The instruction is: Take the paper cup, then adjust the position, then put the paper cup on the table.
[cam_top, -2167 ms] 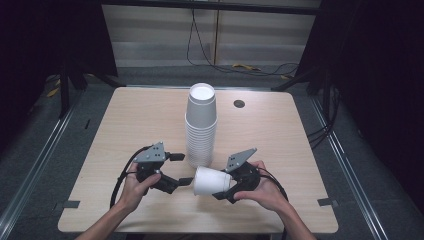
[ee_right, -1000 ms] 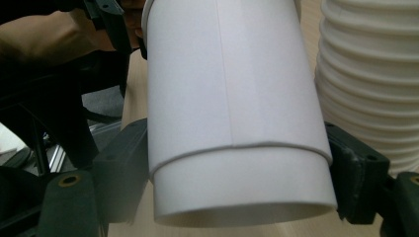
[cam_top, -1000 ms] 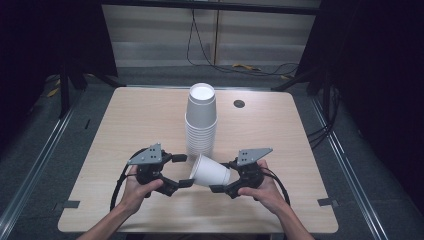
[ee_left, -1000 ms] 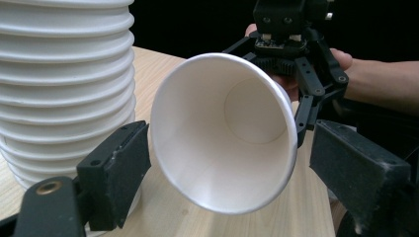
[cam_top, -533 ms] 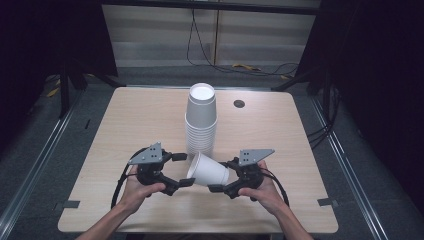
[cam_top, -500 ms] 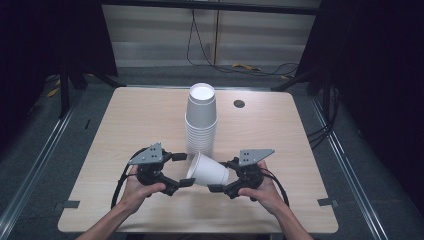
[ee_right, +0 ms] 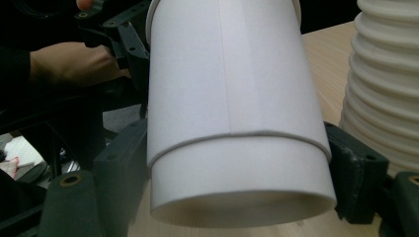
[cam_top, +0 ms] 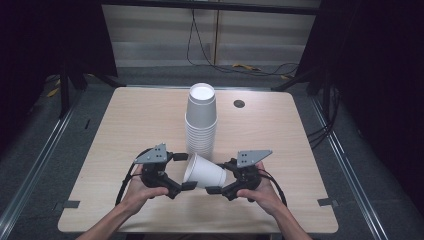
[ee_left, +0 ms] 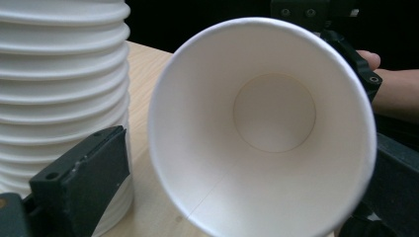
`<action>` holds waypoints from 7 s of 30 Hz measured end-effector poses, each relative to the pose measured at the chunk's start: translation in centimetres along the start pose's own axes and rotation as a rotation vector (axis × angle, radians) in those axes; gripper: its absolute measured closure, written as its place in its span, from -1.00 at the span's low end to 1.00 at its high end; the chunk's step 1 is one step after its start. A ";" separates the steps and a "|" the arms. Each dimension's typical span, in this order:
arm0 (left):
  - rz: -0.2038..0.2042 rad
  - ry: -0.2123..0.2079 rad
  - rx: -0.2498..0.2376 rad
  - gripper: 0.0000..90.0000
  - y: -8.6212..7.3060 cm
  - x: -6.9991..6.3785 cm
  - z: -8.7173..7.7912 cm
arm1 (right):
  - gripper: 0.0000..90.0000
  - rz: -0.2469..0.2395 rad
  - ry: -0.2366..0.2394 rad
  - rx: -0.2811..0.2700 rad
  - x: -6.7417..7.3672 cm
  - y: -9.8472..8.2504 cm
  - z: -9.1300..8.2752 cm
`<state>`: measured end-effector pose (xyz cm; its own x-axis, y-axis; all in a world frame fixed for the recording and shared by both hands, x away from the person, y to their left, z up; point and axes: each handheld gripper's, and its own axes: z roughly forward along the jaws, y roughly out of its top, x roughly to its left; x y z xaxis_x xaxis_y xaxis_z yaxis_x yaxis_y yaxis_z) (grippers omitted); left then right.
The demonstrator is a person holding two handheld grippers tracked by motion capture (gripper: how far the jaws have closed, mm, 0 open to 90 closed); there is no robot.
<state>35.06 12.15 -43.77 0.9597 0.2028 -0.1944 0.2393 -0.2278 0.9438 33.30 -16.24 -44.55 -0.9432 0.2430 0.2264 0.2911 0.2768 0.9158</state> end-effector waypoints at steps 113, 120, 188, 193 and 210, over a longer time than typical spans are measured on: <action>0.001 0.280 0.217 -0.79 1.6 4.8 -6.7 | -0.66 0.097 -0.522 -0.018 -1.0 -2.6 -5.6; -0.007 0.314 0.262 -0.80 1.7 5.4 -6.5 | -0.64 0.075 -0.506 0.008 -0.8 -2.9 -5.2; -0.001 0.556 0.509 -0.90 0.6 11.1 -1.0 | -0.62 0.110 -0.500 0.021 -1.3 -3.7 -5.4; -0.026 0.555 0.504 -0.90 -0.1 11.3 -1.1 | -0.62 0.113 -0.502 0.027 -1.2 -3.6 -5.5; -0.088 0.499 0.489 -0.66 -2.1 12.0 -1.9 | -0.62 0.109 -0.494 0.037 -1.1 -3.6 -5.3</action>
<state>45.80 16.87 -47.61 0.7795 0.6263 -0.0086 0.4642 -0.5685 0.6792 32.47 -22.43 -46.34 -0.7218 0.6803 0.1274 0.3973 0.2565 0.8811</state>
